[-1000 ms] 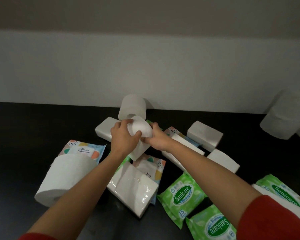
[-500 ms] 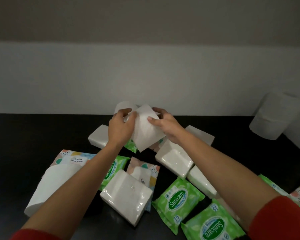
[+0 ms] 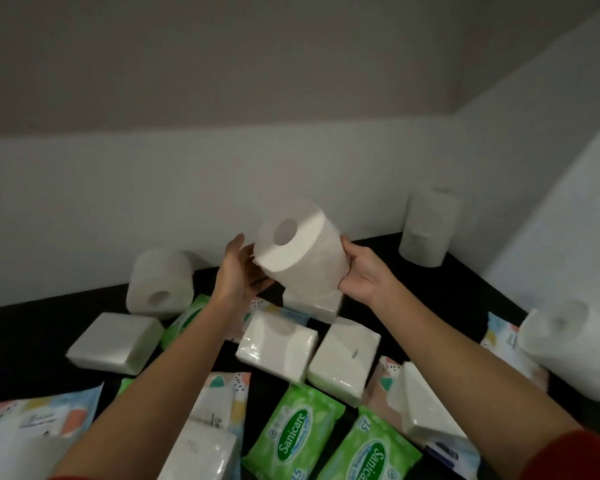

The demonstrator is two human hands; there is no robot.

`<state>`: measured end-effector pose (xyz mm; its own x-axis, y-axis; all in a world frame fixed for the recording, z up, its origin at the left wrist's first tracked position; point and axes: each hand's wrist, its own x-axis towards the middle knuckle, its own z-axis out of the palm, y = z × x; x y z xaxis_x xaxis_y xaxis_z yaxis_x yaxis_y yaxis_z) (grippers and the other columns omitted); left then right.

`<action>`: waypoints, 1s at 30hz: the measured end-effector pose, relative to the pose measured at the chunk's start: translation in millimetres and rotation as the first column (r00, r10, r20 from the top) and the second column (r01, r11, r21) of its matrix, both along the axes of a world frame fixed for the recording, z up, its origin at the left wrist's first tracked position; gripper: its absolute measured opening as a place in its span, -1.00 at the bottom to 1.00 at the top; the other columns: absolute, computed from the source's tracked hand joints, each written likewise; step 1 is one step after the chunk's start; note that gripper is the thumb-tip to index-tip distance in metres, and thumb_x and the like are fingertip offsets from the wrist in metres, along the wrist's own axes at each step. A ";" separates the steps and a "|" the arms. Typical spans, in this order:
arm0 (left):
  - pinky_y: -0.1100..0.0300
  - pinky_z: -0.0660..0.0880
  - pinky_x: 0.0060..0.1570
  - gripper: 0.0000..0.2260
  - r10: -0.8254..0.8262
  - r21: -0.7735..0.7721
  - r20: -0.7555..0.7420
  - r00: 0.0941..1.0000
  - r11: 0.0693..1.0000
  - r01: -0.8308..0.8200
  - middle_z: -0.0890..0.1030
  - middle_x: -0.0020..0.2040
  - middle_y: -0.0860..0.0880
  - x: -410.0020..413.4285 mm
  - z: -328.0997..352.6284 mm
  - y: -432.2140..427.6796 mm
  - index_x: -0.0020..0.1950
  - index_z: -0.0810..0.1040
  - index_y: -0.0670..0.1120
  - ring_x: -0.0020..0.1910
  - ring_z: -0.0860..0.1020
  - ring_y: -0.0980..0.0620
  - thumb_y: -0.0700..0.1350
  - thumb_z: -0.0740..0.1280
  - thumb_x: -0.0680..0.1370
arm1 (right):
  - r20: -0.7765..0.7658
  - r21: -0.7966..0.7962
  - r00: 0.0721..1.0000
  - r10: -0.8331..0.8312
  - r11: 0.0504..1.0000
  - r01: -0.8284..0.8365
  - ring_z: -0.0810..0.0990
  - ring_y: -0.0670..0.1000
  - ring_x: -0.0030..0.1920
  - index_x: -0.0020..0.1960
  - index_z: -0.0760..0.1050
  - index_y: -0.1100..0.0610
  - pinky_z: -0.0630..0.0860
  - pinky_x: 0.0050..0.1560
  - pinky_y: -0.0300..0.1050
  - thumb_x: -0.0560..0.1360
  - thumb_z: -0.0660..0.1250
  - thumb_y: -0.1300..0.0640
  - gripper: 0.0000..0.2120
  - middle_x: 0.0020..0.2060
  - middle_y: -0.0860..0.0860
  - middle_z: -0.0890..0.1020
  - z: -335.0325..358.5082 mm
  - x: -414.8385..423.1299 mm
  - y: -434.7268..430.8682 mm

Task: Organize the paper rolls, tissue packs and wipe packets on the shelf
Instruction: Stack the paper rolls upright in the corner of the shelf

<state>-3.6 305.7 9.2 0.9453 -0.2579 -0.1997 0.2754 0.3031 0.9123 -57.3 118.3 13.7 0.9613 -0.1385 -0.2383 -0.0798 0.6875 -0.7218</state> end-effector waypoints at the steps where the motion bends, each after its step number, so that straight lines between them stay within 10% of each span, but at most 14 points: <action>1: 0.01 0.50 0.12 -0.62 -0.054 -0.015 0.024 0.998 0.998 0.055 0.63 -0.02 -0.09 -1.9 -1.1 -10.8 0.14 0.55 -0.07 0.03 0.57 -0.09 0.16 0.12 0.58 | -0.009 0.022 1.000 -0.028 0.999 0.028 0.68 0.06 -0.14 0.05 0.55 0.14 0.60 -0.14 -0.01 0.64 0.10 0.04 -0.71 -0.18 0.07 0.71 -2.0 -4.4 -9.6; 7: 0.14 0.46 0.12 -0.58 -0.353 0.222 0.256 0.900 0.928 0.300 0.52 0.17 0.02 -18.0 -10.9 -71.3 0.36 0.35 -0.04 0.24 0.48 -0.02 0.03 0.30 0.53 | -0.114 0.059 0.974 -0.195 0.977 0.203 0.59 0.13 0.03 0.30 0.45 0.18 0.49 -0.08 0.12 0.65 0.03 -0.04 -0.59 0.07 0.14 0.63 -16.6 -23.8 -55.7; 14: 0.51 0.47 -0.25 -0.32 -0.404 0.363 0.373 0.835 0.892 0.269 0.46 0.10 0.20 -20.4 -20.7 -137.5 0.33 0.25 0.04 0.02 0.47 0.28 -0.15 0.55 0.34 | -0.140 0.084 0.960 -0.241 0.964 0.254 0.56 0.20 0.08 0.34 0.41 0.21 0.48 -0.04 0.18 0.65 0.00 -0.06 -0.55 0.17 0.21 0.57 -29.0 -33.4 -109.6; 23: 0.26 0.54 -0.01 -0.11 -0.468 0.277 0.305 0.830 0.877 0.393 0.48 0.22 0.04 11.7 -31.6 -203.2 0.27 0.25 0.04 0.13 0.52 0.16 0.04 0.59 0.03 | -0.282 0.061 0.959 -0.024 0.997 0.043 0.70 0.22 -0.20 0.22 0.51 0.24 0.62 -0.29 0.19 0.63 0.04 0.08 -0.64 -0.09 0.23 0.69 -35.3 -26.5 -183.2; 30: 0.08 0.55 0.05 0.12 -0.448 0.098 0.225 0.865 0.894 0.438 0.48 0.30 -0.17 27.0 -58.7 -236.9 0.41 0.23 -0.14 0.24 0.52 -0.10 0.11 0.68 -0.03 | -0.386 -0.051 0.918 0.089 0.992 -0.117 0.66 0.16 -0.08 0.08 0.57 0.24 0.62 -0.11 0.05 0.62 0.09 0.13 -0.69 -0.03 0.19 0.67 -42.0 1.3 -215.3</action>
